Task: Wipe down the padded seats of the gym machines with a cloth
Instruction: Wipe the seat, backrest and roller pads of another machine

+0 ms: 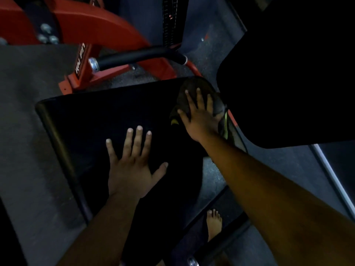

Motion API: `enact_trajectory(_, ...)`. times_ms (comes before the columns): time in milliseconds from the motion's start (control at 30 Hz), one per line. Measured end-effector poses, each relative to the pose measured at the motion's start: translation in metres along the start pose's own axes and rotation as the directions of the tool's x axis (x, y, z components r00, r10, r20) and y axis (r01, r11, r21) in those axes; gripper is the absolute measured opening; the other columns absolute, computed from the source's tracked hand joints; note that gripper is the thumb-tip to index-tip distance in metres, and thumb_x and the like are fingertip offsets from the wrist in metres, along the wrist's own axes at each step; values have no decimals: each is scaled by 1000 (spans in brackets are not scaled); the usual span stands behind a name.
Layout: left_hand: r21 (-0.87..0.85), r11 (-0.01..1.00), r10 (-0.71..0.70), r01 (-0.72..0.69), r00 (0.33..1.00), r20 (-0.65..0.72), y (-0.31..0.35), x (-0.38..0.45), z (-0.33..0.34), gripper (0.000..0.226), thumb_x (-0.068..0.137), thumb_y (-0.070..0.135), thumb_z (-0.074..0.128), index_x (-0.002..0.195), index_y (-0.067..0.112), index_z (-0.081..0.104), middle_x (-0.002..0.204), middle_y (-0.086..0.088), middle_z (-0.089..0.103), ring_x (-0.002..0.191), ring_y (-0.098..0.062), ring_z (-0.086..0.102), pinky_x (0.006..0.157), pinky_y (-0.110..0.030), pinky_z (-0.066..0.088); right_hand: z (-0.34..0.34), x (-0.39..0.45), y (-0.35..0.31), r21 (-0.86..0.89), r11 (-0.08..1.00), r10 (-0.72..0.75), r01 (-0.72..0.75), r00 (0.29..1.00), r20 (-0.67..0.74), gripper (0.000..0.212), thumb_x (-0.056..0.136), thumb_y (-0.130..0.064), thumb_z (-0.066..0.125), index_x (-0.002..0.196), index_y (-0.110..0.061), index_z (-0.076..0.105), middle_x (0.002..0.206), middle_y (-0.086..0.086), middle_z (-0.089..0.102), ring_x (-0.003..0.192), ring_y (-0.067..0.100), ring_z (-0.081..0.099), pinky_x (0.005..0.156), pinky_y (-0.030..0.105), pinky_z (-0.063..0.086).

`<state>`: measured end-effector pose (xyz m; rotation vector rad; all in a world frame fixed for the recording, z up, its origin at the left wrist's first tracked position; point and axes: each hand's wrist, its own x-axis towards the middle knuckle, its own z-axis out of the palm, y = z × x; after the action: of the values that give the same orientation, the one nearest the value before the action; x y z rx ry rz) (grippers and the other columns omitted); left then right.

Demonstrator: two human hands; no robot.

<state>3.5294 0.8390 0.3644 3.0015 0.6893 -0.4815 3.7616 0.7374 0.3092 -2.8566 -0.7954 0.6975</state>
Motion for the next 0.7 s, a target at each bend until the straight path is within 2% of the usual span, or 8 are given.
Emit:
enact_trajectory(100,-18,1000,-2,2,1000,3,0,-2,-3,96,92,83,19,165,20,11,173,-7,3,160,-27,0,120,-71,0,19,-101,42,-41,993,-111,111,994,4,70,97,-73,16,160,-48,-3,172,-10,-7,158,26,-2,108,78,24)
enact_trajectory(200,-25,1000,6,-6,1000,-11,0,-1,-1,96,93,82,19,165,19,10,173,-8,3,160,-27,0,120,-72,1,32,-161,59,-14,993,-112,113,993,45,66,97,-75,2,158,-52,-7,172,-11,-8,158,27,4,106,78,26)
enact_trajectory(267,-23,1000,9,-9,1000,-3,0,-1,-1,96,93,82,21,164,19,12,172,-8,5,160,-28,1,120,-72,2,28,-131,45,-57,993,-100,102,994,37,64,97,-71,0,158,-52,-8,172,-10,-10,158,29,2,105,81,23)
enact_trajectory(367,-15,1000,-4,4,1000,-14,0,-1,0,96,92,82,21,164,20,13,172,-7,5,160,-26,1,120,-71,1,12,-34,-9,29,996,-81,83,994,-73,62,101,-66,19,158,-53,-2,172,-10,-8,157,27,-4,106,83,14)
enact_trajectory(433,-5,1000,-2,2,1000,-26,2,0,0,95,92,83,21,164,21,12,172,-6,6,160,-25,1,120,-71,1,-3,20,-45,62,995,-72,76,995,-66,64,101,-66,25,158,-52,2,172,-9,-7,157,28,-6,107,84,9)
enact_trajectory(500,-2,1000,-7,7,1000,-15,1,1,0,96,92,83,21,164,21,11,172,-6,6,160,-25,0,120,-70,-1,-5,25,-49,30,992,-117,119,992,-52,67,99,-69,25,159,-50,2,172,-8,-6,158,28,-7,108,82,9)
enact_trajectory(633,-37,999,-3,4,1000,6,0,0,-2,96,92,82,23,164,20,13,172,-6,5,160,-26,1,120,-71,0,22,-112,26,-84,950,-302,301,953,8,70,98,-70,24,160,-49,0,172,-9,-9,159,23,-5,110,76,22)
enact_trajectory(700,-41,999,-1,1,1000,3,0,0,-2,96,92,82,22,164,20,13,172,-7,4,160,-27,1,120,-71,2,32,-170,55,-74,951,-297,300,953,57,70,97,-74,20,160,-50,-1,171,-12,-11,159,21,-7,109,78,21)
